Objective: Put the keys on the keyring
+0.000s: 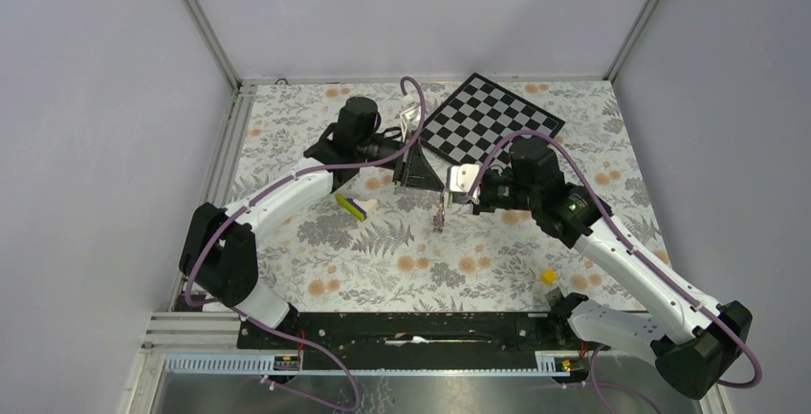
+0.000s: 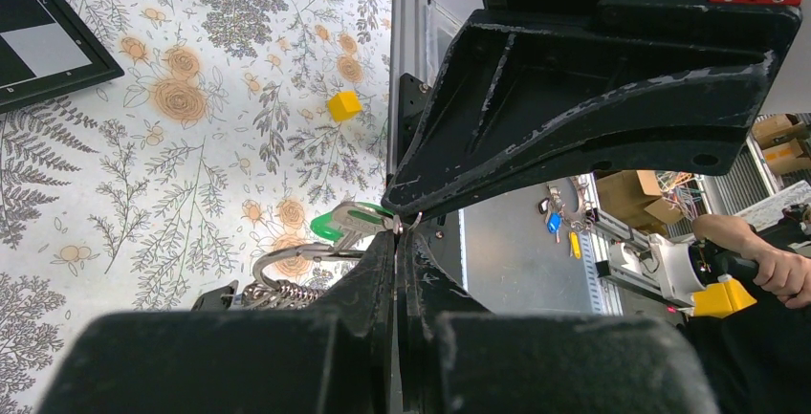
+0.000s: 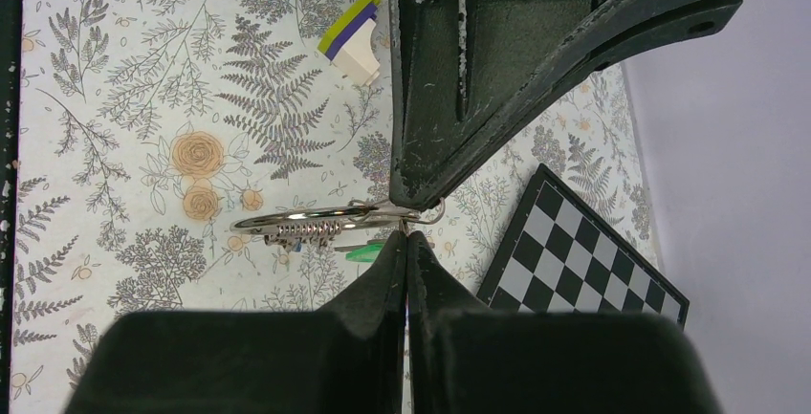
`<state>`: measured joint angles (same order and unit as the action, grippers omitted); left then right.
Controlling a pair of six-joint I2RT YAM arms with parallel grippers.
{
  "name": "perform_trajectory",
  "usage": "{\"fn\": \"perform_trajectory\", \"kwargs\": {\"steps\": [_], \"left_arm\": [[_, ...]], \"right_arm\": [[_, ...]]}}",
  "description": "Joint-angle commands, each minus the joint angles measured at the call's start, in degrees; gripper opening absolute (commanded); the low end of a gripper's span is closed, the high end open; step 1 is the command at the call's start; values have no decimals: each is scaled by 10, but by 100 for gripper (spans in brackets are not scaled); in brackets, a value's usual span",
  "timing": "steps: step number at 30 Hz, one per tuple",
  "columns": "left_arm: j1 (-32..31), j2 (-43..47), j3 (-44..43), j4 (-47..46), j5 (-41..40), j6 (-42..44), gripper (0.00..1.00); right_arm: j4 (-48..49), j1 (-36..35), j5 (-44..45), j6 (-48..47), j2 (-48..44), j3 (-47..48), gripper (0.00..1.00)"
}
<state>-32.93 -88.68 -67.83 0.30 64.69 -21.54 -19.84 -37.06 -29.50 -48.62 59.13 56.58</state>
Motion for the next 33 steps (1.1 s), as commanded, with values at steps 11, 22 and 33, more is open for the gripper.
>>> {"fn": "perform_trajectory", "kwargs": {"steps": [11, 22, 33], "left_arm": [[-12, 2, 1, -30, 10, -10, 0], [-12, 6, 5, -36, 14, -14, 0], [-13, 6, 15, -50, 16, -22, 0]], "right_arm": [[46, 2, -1, 8, -9, 3, 0], [48, 2, 1, 6, -8, 1, 0], [48, 1, 6, 6, -9, 2, 0]]}}
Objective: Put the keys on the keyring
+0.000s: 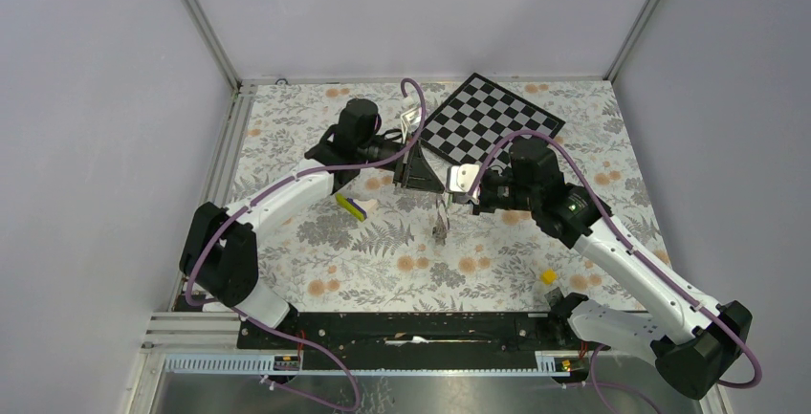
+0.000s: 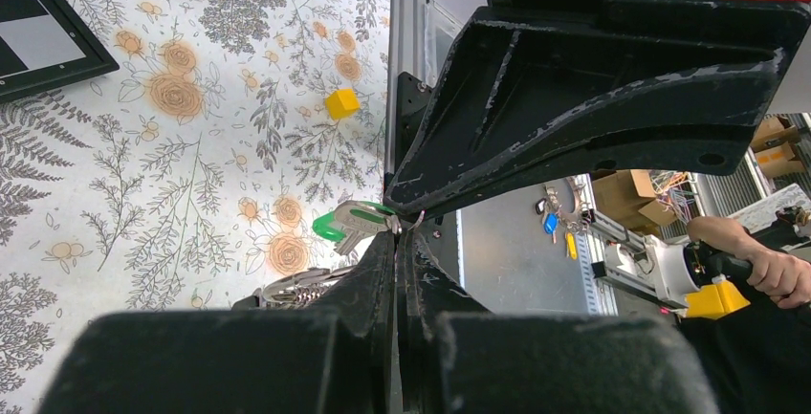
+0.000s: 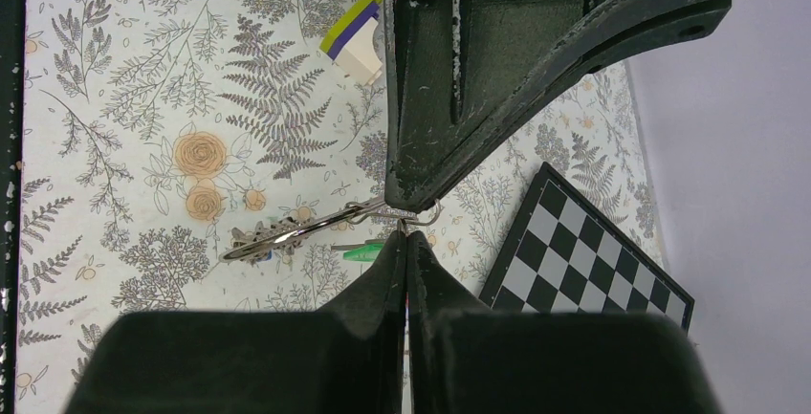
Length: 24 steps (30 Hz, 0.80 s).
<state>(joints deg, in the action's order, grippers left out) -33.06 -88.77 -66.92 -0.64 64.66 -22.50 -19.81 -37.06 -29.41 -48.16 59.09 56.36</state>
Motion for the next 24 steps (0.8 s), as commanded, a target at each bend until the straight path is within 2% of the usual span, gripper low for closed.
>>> {"fn": "perform_trajectory", "kwargs": {"steps": [1, 24], "left_arm": [[-11, 8, 7, -45, 17, -16, 0], [-10, 27, 40, -136, 40, -73, 0]], "right_arm": [[48, 2, 6, 2, -9, 3, 0], [51, 9, 17, 0, -16, -8, 0]]}}
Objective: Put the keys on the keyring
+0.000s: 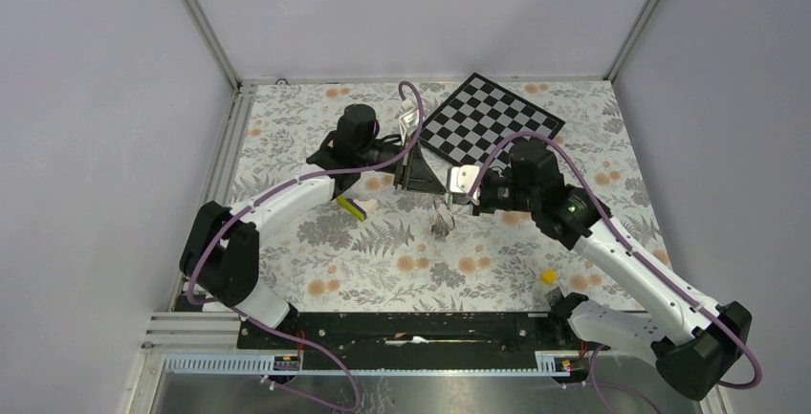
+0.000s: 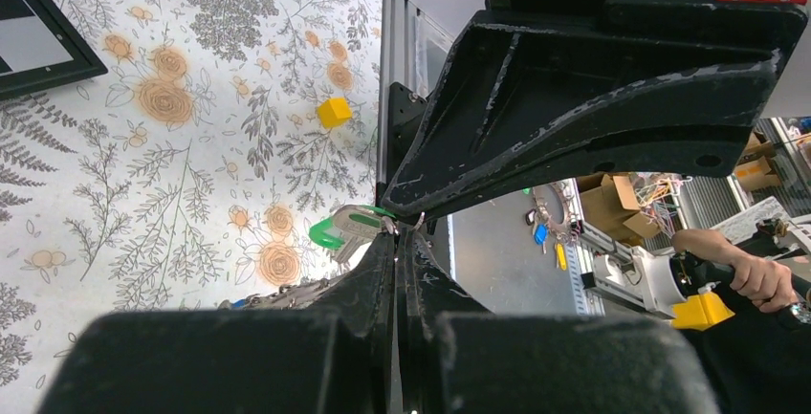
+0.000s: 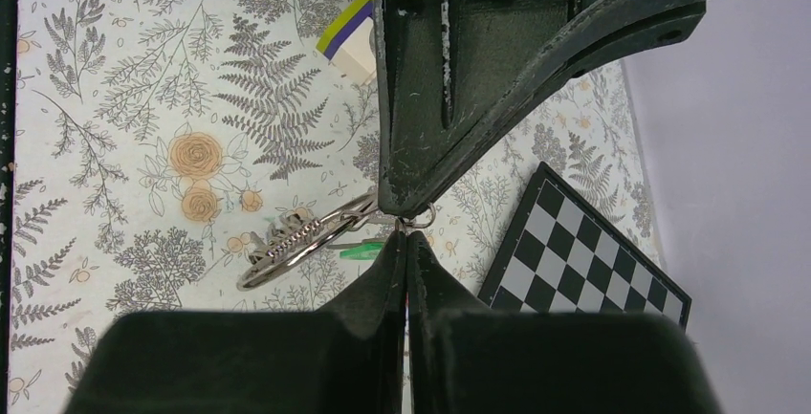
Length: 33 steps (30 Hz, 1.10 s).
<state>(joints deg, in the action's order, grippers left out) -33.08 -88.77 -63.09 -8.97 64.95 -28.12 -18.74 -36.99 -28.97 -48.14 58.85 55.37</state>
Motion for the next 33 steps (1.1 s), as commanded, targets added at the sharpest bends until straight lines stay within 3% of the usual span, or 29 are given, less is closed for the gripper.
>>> {"fn": "perform_trajectory", "kwargs": {"steps": [1, 16, 33], "left_arm": [[-10, 28, 1, -53, 37, -18, 0], [-8, 48, -41, 30, 46, 88, 0], [-8, 33, -20, -114, 49, -21, 0]], "right_arm": [[38, 12, 10, -2, -18, 2, 0], [6, 43, -51, -22, -32, 1, 0], [10, 42, -106, -8, -20, -5, 0]]}}
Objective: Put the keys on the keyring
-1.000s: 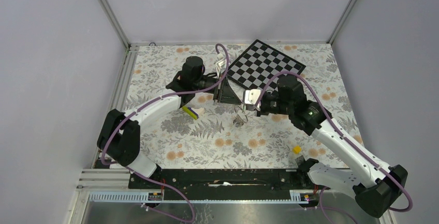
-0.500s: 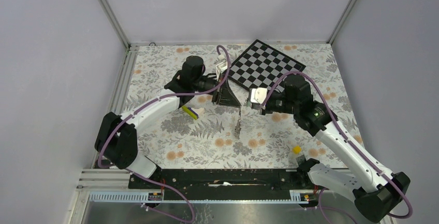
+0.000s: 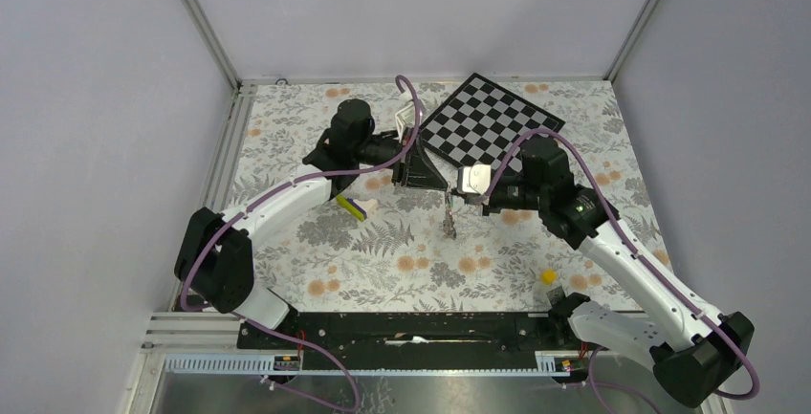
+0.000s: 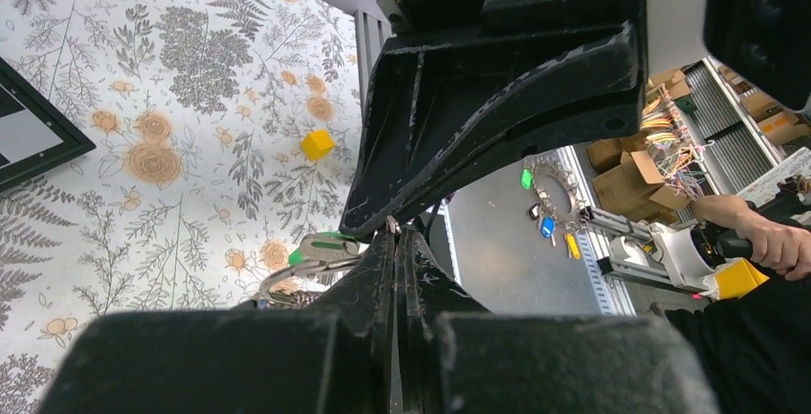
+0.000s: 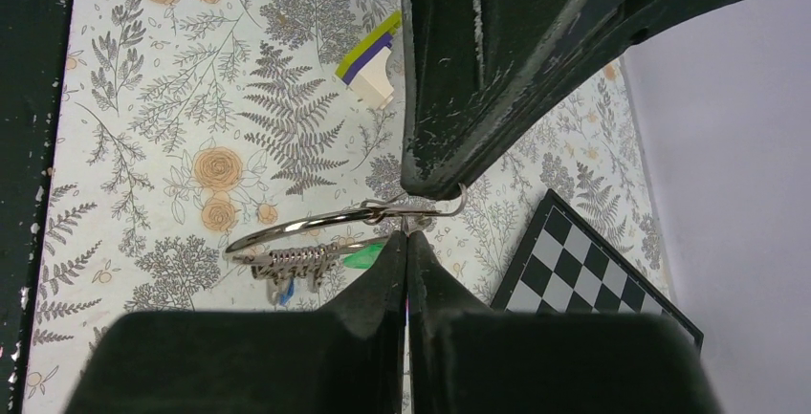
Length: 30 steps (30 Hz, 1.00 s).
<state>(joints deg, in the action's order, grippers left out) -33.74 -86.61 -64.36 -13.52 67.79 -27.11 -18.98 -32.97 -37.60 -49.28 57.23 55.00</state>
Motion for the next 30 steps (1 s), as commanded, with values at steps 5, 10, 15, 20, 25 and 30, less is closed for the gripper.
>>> {"fn": "perform_trajectory", "kwargs": {"steps": [5, 10, 15, 20, 25, 30], "left_arm": [[-2, 11, -2, -67, 20, -33, 0], [-1, 12, 3, -64, 17, -30, 0], [-2, 16, 10, -62, 16, -28, 0], [-2, 17, 19, -62, 11, -27, 0], [-2, 15, 22, -65, 9, -28, 0], [-2, 10, 20, -72, 10, -36, 0]], "right_arm": [[15, 2, -16, 6, -6, -2, 0], [16, 2, -9, 7, -13, -1, 0], [18, 1, -1, 6, -19, 0, 0], [21, 2, 3, 9, -22, -1, 0], [23, 2, 2, 12, -22, 0, 0], [24, 2, -3, 14, -20, -1, 0]]}}
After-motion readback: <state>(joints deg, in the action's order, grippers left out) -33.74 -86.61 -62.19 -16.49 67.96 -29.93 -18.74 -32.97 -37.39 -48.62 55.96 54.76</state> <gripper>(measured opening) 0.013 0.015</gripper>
